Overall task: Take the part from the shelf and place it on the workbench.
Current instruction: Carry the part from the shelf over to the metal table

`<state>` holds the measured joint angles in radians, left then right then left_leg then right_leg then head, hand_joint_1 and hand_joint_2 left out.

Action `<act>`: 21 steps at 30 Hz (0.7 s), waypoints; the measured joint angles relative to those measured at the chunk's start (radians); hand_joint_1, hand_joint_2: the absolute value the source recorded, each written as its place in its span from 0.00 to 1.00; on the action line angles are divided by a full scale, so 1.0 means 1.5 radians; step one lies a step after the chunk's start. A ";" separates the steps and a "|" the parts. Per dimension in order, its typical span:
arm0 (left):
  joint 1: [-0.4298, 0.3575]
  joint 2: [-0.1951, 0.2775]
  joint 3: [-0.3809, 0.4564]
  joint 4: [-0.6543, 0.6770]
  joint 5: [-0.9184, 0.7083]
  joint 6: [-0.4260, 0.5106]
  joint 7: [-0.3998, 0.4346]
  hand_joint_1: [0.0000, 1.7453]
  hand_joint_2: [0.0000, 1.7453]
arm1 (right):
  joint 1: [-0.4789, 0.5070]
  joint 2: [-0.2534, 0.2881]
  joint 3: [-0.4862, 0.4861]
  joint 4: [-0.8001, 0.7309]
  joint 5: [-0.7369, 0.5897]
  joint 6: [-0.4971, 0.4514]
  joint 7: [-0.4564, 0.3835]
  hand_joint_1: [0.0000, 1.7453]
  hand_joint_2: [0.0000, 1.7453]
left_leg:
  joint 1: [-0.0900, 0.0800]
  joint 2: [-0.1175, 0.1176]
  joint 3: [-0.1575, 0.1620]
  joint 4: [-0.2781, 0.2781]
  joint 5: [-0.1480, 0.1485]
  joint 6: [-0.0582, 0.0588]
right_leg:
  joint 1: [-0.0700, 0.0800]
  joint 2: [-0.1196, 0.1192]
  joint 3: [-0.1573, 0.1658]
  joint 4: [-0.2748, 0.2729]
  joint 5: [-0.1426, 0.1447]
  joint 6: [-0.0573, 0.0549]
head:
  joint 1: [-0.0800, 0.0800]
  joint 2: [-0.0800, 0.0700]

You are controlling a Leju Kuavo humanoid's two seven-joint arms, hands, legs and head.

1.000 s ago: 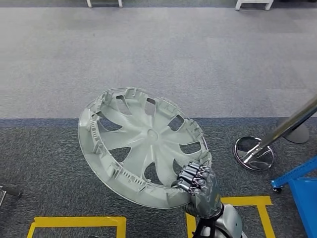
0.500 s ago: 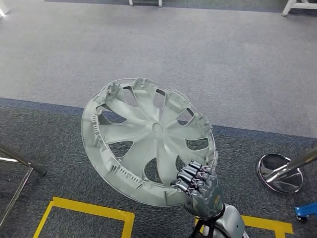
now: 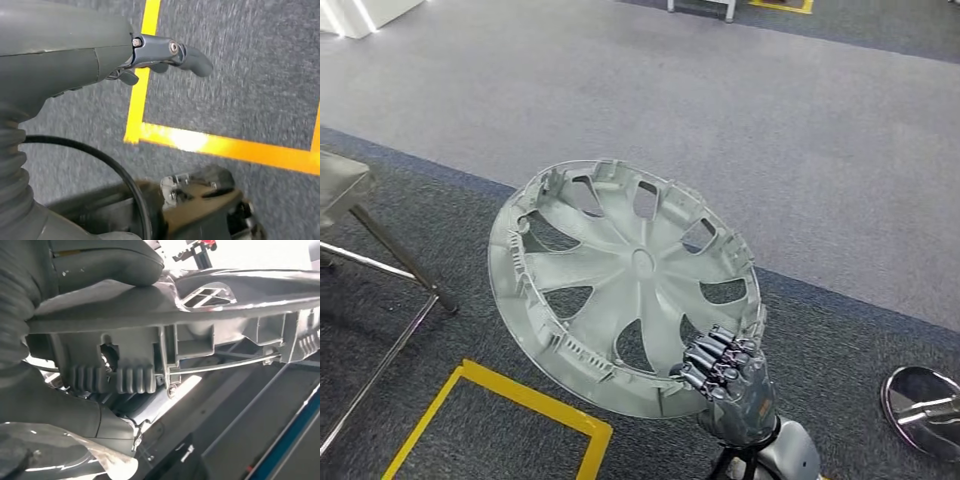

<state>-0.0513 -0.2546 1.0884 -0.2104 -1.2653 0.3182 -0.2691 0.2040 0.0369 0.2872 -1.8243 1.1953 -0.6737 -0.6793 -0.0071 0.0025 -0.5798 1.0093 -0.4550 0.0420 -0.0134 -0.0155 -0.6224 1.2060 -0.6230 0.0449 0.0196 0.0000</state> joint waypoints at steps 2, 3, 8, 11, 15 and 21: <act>-0.001 -0.001 0.006 0.000 0.017 -0.003 -0.002 0.00 1.00 | 0.011 0.001 -0.011 -0.014 0.013 0.000 0.001 1.00 1.00 | 0.000 -0.018 0.000 0.001 0.000 0.001 | 0.000 0.009 -0.039 0.062 -0.012 0.002 | 0.001 0.000; -0.001 -0.001 0.011 0.000 0.026 -0.004 -0.001 0.00 1.00 | 0.016 0.002 -0.017 -0.022 0.019 0.000 0.001 1.00 1.00 | 0.001 -0.027 0.001 0.001 -0.001 0.001 | -0.001 0.010 -0.043 0.057 0.002 0.003 | 0.001 0.000; -0.004 0.001 0.030 0.000 0.040 -0.007 -0.005 0.00 1.00 | 0.031 0.010 -0.044 -0.055 0.043 0.000 0.002 1.00 1.00 | 0.004 -0.068 -0.005 0.014 -0.008 -0.015 | -0.010 0.057 0.026 -0.112 0.087 0.004 | 0.001 0.000; -0.004 0.004 0.035 0.000 0.040 -0.007 -0.016 0.00 1.00 | 0.034 0.016 -0.053 -0.065 0.045 0.000 -0.001 1.00 1.00 | 0.007 -0.077 -0.010 0.016 -0.007 -0.027 | -0.008 0.045 0.033 -0.116 0.086 -0.007 | 0.000 0.000; -0.007 0.005 0.036 0.000 0.033 -0.005 -0.032 0.00 1.00 | 0.042 0.020 -0.062 -0.072 0.045 0.000 -0.003 1.00 1.00 | 0.005 -0.017 -0.059 0.126 -0.069 -0.037 | -0.006 0.009 0.039 -0.121 0.084 -0.022 | -0.006 0.000; -0.008 0.007 0.037 0.000 0.033 0.009 -0.038 0.00 1.00 | 0.061 0.022 -0.077 -0.094 0.039 0.000 -0.004 1.00 1.00 | 0.003 0.020 -0.031 0.084 -0.027 -0.032 | -0.002 -0.042 0.049 -0.121 0.075 -0.021 | -0.007 0.000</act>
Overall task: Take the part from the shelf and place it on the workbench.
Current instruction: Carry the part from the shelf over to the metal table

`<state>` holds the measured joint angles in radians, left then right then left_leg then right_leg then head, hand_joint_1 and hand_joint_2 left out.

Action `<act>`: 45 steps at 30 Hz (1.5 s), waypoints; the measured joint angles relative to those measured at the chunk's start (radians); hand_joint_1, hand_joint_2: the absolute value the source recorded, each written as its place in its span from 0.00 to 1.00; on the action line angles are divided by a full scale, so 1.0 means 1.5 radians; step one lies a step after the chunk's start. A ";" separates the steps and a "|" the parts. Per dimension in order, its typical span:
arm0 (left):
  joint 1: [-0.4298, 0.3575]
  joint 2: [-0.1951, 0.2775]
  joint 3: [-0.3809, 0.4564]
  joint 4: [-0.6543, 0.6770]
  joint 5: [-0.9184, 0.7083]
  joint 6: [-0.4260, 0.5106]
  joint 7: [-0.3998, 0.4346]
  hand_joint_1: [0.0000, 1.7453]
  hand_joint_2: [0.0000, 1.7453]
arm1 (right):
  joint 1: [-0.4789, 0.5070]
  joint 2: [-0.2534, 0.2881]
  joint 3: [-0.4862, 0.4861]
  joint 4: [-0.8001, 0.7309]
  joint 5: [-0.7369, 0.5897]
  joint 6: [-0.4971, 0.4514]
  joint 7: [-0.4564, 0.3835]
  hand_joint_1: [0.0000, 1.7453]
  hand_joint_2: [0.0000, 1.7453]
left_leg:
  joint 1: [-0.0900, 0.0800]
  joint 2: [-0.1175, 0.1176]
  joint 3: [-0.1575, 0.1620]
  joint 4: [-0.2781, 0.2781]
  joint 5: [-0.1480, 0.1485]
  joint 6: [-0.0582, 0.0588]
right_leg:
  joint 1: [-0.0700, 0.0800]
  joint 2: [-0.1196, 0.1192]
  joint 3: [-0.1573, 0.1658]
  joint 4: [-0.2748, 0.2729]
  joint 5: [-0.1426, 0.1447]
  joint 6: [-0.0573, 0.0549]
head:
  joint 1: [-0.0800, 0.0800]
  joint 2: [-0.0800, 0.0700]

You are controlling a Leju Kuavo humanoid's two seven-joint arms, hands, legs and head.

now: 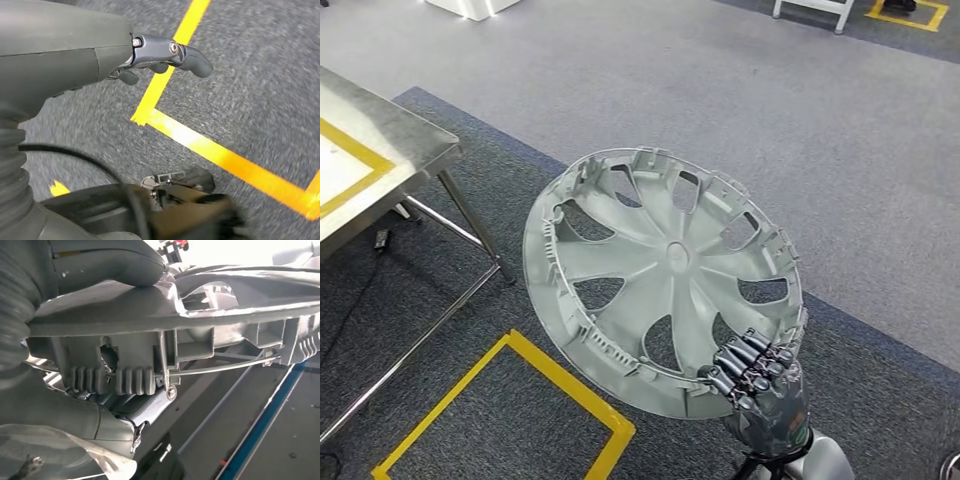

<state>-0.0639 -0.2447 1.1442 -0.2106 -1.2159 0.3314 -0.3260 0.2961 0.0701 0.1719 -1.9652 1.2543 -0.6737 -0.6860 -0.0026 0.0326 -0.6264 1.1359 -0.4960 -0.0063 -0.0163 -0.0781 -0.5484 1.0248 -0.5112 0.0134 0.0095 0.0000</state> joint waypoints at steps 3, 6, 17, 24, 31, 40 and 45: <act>-0.007 0.003 0.008 0.000 0.017 0.006 -0.008 0.00 1.00 | 0.000 0.000 -0.001 -0.004 -0.014 0.000 0.000 1.00 1.00 | -0.010 0.035 0.029 -0.067 0.013 0.010 | 0.005 -0.019 0.004 0.000 -0.004 0.008 | 0.001 0.000; -0.010 0.008 0.015 0.000 0.026 0.011 -0.024 0.00 1.00 | -0.009 0.000 0.005 -0.004 -0.037 0.000 -0.001 1.00 1.00 | -0.007 0.012 0.029 -0.075 0.018 0.021 | 0.003 -0.018 0.004 0.004 -0.013 0.018 | 0.001 0.000; -0.015 0.007 0.024 0.000 0.022 0.021 0.003 0.00 1.00 | -0.012 -0.002 0.013 0.005 -0.059 0.000 -0.002 1.00 1.00 | -0.001 -0.088 0.028 -0.070 0.019 0.023 | -0.008 0.098 -0.023 0.020 0.008 0.025 | 0.007 0.000; -0.008 0.001 0.025 0.000 0.015 0.025 0.036 0.00 1.00 | -0.013 -0.002 0.017 0.010 -0.067 0.000 -0.002 1.00 1.00 | 0.000 -0.044 -0.019 0.019 -0.027 -0.001 | -0.006 0.058 -0.004 -0.002 0.005 0.003 | -0.001 0.000; -0.007 0.000 0.026 0.000 0.014 0.024 0.040 0.00 1.00 | -0.014 -0.002 0.018 0.013 -0.069 0.000 -0.002 1.00 1.00 | 0.000 0.003 -0.004 -0.013 0.016 0.002 | -0.002 -0.003 0.012 -0.001 -0.009 0.005 | -0.002 0.000; -0.009 -0.001 0.026 0.000 0.015 0.017 0.008 0.00 1.00 | -0.023 -0.003 0.024 0.013 -0.080 0.000 -0.002 1.00 1.00 | -0.001 -0.021 0.019 -0.072 0.026 0.033 | -0.002 0.043 -0.038 0.113 -0.079 0.031 | 0.008 0.000; -0.010 0.001 0.026 0.000 0.009 0.025 -0.021 0.00 1.00 | -0.028 -0.007 0.027 0.013 -0.077 0.000 -0.002 1.00 1.00 | -0.001 -0.068 0.022 -0.071 0.025 0.034 | -0.002 0.061 -0.061 0.113 -0.031 0.029 | 0.009 0.000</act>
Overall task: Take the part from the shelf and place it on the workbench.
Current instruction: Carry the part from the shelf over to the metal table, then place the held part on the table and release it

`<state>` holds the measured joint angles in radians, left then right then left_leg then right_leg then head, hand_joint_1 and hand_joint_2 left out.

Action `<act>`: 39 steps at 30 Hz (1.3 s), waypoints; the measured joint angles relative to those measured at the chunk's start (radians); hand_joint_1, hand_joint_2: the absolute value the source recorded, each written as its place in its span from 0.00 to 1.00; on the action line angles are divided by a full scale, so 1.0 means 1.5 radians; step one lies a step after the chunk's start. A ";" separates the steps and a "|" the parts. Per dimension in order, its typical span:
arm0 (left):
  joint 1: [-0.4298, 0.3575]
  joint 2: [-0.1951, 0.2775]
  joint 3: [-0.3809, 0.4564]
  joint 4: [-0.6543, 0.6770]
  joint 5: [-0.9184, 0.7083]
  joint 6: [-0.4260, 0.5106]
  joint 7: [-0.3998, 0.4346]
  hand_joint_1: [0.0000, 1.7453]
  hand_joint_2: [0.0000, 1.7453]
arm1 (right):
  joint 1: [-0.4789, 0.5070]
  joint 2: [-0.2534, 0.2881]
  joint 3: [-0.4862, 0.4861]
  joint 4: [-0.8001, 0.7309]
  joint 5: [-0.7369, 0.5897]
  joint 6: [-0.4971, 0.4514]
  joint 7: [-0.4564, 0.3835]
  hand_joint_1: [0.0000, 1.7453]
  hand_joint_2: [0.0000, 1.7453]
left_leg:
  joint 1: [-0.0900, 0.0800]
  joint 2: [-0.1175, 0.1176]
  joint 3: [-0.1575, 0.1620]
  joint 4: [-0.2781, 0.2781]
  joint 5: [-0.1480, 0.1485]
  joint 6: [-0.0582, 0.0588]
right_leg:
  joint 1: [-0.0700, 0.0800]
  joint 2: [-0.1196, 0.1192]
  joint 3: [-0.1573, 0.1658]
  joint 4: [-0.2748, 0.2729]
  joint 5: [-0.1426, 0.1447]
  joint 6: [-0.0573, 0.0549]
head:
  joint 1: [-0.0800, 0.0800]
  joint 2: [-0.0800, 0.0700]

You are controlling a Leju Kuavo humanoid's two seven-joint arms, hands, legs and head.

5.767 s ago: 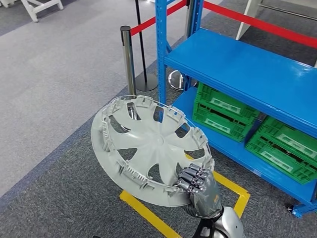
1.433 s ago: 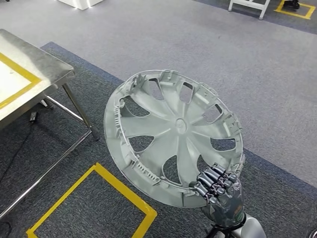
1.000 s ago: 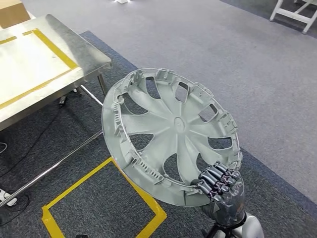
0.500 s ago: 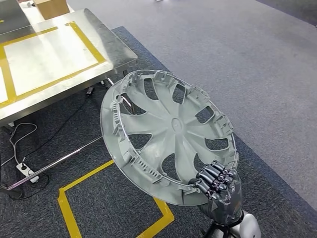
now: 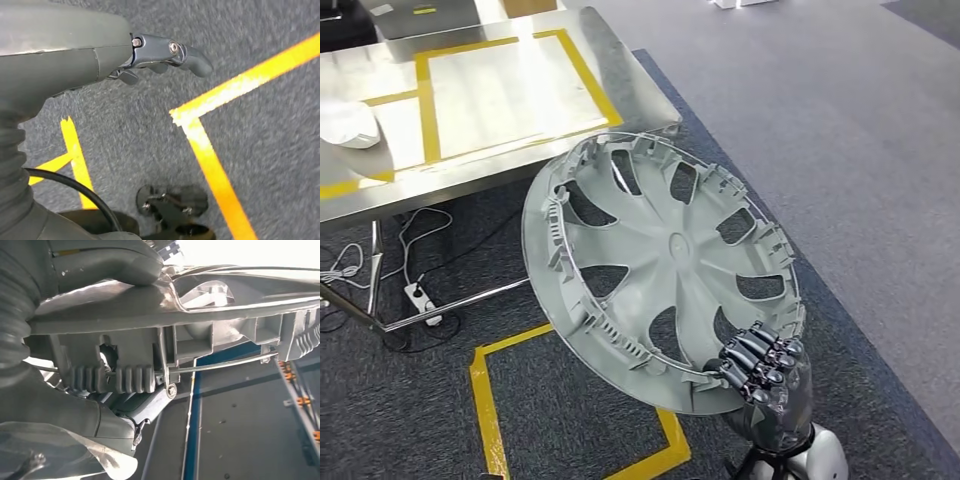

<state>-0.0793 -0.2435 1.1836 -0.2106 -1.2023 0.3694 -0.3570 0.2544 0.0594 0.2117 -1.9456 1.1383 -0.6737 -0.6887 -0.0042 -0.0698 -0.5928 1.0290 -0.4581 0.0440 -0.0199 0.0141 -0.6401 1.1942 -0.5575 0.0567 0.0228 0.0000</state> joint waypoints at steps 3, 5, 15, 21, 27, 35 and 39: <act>-0.001 0.000 0.000 0.000 -0.003 0.005 -0.009 0.00 1.00 | 0.001 0.000 0.000 -0.001 0.001 0.000 0.000 1.00 1.00 | 0.000 -0.025 -0.005 0.004 -0.001 -0.008 | -0.004 0.047 0.046 -0.103 0.037 -0.007 | -0.001 0.000; 0.001 -0.001 -0.001 0.000 -0.006 0.005 -0.010 0.00 1.00 | 0.003 0.000 0.000 -0.003 0.002 0.000 0.001 1.00 1.00 | 0.004 -0.040 -0.010 0.004 0.002 -0.018 | -0.003 0.046 0.053 -0.113 0.034 -0.013 | -0.001 0.000; 0.002 0.000 -0.001 0.000 -0.008 0.006 -0.019 0.00 1.00 | 0.005 0.000 -0.001 -0.004 0.005 0.000 0.002 1.00 1.00 | 0.009 0.048 -0.068 0.129 -0.033 -0.042 | -0.003 -0.048 0.078 -0.122 0.022 -0.028 | -0.010 0.000; 0.000 0.000 -0.004 0.000 -0.015 0.010 -0.027 0.00 1.00 | 0.003 0.000 -0.002 -0.004 0.002 0.000 0.001 1.00 1.00 | -0.003 0.083 -0.011 0.008 -0.001 -0.017 | 0.004 -0.082 0.092 -0.123 0.005 -0.007 | -0.008 0.000; -0.002 -0.001 -0.013 0.000 -0.031 0.010 -0.007 0.00 1.00 | 0.003 -0.003 0.002 0.001 -0.009 0.000 0.001 1.00 1.00 | 0.001 0.057 -0.006 0.002 -0.004 0.003 | 0.000 -0.012 -0.003 0.050 -0.071 0.002 | 0.001 0.000; -0.001 -0.002 -0.022 0.000 -0.045 0.010 0.003 0.00 1.00 | 0.004 -0.004 0.007 0.008 -0.014 0.000 0.003 1.00 1.00 | -0.002 0.038 0.005 0.006 -0.016 -0.013 | 0.004 -0.009 0.050 -0.110 0.032 -0.013 | -0.001 0.000; -0.001 -0.001 -0.031 0.000 -0.054 0.010 -0.004 0.00 1.00 | 0.005 -0.004 0.008 0.009 -0.014 0.000 0.005 1.00 1.00 | 0.001 0.039 -0.011 0.047 -0.042 -0.028 | 0.000 -0.011 0.059 -0.117 0.032 -0.027 | -0.004 0.000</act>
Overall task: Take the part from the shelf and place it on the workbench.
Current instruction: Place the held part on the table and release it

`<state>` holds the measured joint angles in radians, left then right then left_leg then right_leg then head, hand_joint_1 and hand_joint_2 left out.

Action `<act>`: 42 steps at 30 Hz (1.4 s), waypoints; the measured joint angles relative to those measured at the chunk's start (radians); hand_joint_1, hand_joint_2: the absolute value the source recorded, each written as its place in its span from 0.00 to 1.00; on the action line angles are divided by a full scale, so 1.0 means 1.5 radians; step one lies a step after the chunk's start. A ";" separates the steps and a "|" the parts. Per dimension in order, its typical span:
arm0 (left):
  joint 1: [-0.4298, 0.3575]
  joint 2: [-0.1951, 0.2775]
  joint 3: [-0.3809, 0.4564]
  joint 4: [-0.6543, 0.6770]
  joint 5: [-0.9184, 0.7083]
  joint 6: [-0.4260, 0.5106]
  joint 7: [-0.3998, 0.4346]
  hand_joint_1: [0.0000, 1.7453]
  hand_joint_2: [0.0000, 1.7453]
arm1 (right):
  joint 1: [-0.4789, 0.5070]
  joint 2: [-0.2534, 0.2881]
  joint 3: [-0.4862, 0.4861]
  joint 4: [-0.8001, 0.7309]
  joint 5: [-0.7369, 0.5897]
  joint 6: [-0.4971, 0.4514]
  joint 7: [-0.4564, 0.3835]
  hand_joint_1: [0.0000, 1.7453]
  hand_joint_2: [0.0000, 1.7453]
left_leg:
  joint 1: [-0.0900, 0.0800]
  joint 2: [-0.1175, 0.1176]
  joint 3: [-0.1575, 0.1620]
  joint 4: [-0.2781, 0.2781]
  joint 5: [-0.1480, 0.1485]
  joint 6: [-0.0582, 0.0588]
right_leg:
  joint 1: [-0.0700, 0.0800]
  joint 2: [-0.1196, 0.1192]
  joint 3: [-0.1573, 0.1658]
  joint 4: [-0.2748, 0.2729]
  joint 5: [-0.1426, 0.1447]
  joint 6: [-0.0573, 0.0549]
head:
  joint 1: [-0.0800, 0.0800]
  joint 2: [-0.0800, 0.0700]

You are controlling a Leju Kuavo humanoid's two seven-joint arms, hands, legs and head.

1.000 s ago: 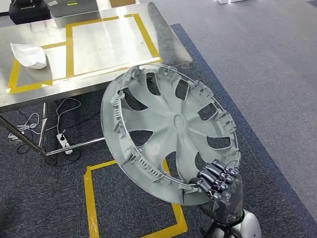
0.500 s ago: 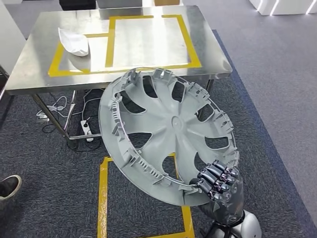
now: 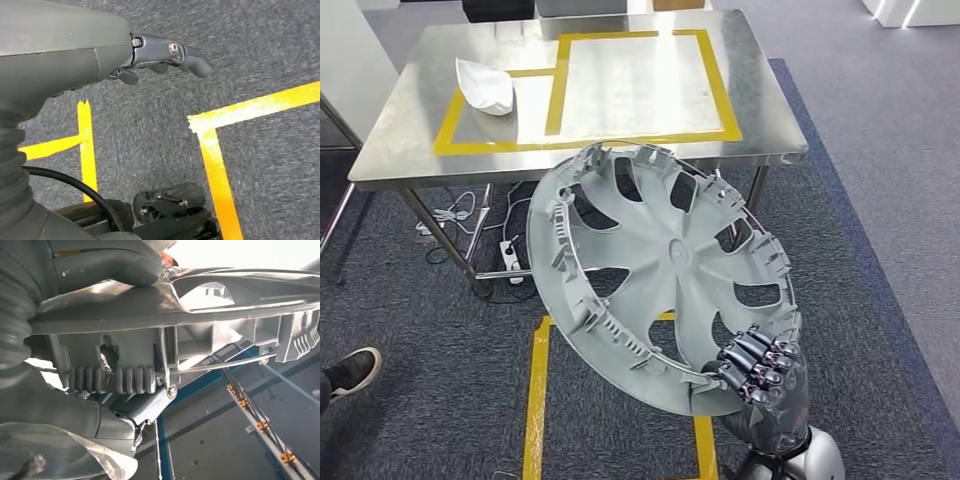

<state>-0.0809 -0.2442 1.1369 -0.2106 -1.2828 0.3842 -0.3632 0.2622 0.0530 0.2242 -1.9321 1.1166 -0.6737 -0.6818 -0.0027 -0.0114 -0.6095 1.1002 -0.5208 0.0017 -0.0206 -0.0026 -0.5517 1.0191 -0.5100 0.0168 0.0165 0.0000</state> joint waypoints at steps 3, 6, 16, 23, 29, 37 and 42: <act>0.001 0.001 -0.003 0.000 -0.002 0.000 0.000 0.00 1.00 | 0.000 0.000 0.000 0.000 -0.001 0.000 0.000 1.00 1.00 | 0.004 0.001 -0.061 0.123 -0.046 -0.008 | 0.000 -0.002 0.008 0.000 -0.006 -0.006 | -0.002 0.000; 0.003 0.001 -0.005 0.000 -0.002 0.000 0.001 0.00 1.00 | 0.002 0.000 0.000 0.000 -0.002 0.000 0.001 1.00 1.00 | 0.006 0.001 -0.066 0.109 -0.004 -0.007 | 0.000 0.000 0.020 0.000 -0.014 -0.005 | -0.002 0.000; 0.002 0.000 -0.011 0.000 -0.003 -0.002 -0.003 0.00 1.00 | 0.001 -0.002 0.000 0.000 -0.006 0.000 0.000 1.00 1.00 | 0.006 0.003 0.008 -0.044 0.034 0.024 | 0.003 0.000 -0.003 0.062 -0.069 0.026 | 0.000 0.000; 0.004 0.001 -0.012 0.000 -0.003 -0.004 -0.006 0.00 1.00 | 0.003 -0.005 0.000 0.002 -0.012 0.000 0.001 1.00 1.00 | 0.003 0.000 0.038 -0.043 0.006 0.025 | 0.004 0.001 -0.062 0.073 0.000 0.024 | 0.001 0.000; 0.002 0.002 -0.014 0.000 -0.009 -0.006 0.005 0.00 1.00 | 0.003 -0.005 0.002 0.004 -0.013 0.000 0.002 1.00 1.00 | 0.001 0.000 0.052 -0.039 -0.015 0.004 | 0.004 0.003 -0.019 0.006 0.007 0.004 | -0.003 0.000; 0.006 0.004 -0.016 0.000 -0.010 -0.007 0.008 0.00 1.00 | 0.004 -0.005 0.003 0.004 -0.015 0.000 0.002 1.00 1.00 | 0.009 0.001 -0.055 0.094 0.002 -0.011 | -0.001 0.003 0.041 0.002 -0.036 -0.001 | -0.008 0.000; 0.006 0.004 -0.016 0.000 -0.010 -0.007 0.010 0.00 1.00 | 0.002 -0.006 0.004 0.006 -0.018 0.000 0.001 1.00 1.00 | 0.002 0.003 -0.006 -0.021 0.028 0.006 | 0.001 0.003 0.067 -0.007 -0.058 0.017 | -0.009 0.000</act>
<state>-0.0724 -0.2378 1.1125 -0.2102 -1.2979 0.3741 -0.3475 0.2646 0.0446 0.2297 -1.9234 1.0899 -0.6737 -0.6802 0.0004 -0.0064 -0.6186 1.0693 -0.4781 0.0106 -0.0186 0.0021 -0.4517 1.0081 -0.5964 0.0429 0.0031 -0.0004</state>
